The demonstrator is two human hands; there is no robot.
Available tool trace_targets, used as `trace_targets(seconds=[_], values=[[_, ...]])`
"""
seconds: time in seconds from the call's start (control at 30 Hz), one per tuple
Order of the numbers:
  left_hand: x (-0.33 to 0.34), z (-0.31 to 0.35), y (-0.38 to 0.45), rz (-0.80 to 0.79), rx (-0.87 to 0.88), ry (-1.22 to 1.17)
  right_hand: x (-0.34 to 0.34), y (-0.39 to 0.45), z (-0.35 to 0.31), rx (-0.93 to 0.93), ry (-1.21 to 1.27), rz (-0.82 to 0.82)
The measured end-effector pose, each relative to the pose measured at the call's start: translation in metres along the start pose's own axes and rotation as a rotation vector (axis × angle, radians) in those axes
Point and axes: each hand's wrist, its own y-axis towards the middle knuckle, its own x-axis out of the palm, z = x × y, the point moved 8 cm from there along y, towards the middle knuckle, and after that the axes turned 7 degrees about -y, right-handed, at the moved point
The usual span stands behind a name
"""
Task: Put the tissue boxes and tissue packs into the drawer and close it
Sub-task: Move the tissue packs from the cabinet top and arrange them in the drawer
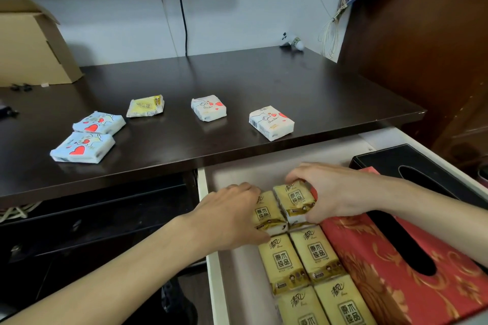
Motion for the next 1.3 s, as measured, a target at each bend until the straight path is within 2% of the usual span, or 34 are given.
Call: trace_targets(seconds=[0.23,0.37,0.43,0.57,0.73,0.83,0.97,1.1,1.17,1.3], values=[[0.000,0.001,0.001,0.005,0.015,0.005,0.004,0.000,-0.003,-0.009,-0.090,0.004],[-0.004,0.005,-0.001,0.053,0.061,0.048,0.002,-0.003,0.001,-0.012,-0.012,0.028],[-0.015,0.006,-0.004,0.100,0.068,0.058,-0.006,-0.008,0.002,-0.010,0.058,0.105],[-0.053,-0.001,-0.018,0.226,0.050,-0.002,-0.042,-0.018,-0.004,-0.057,0.282,0.416],[-0.113,-0.048,-0.047,0.453,-0.075,-0.233,-0.087,0.000,-0.030,-0.169,0.504,0.579],[-0.147,-0.084,-0.064,0.581,-0.134,-0.270,-0.111,0.035,-0.051,-0.203,0.557,0.587],[-0.180,-0.142,-0.092,0.699,-0.325,-0.116,-0.138,0.098,-0.089,-0.222,0.585,0.590],[-0.175,-0.195,-0.115,0.603,-0.575,0.089,-0.149,0.165,-0.144,-0.264,0.517,0.520],[-0.165,-0.214,-0.123,0.553,-0.675,0.118,-0.150,0.191,-0.172,-0.280,0.431,0.498],[-0.156,-0.235,-0.131,0.549,-0.716,0.031,-0.144,0.217,-0.232,-0.434,0.343,0.401]])
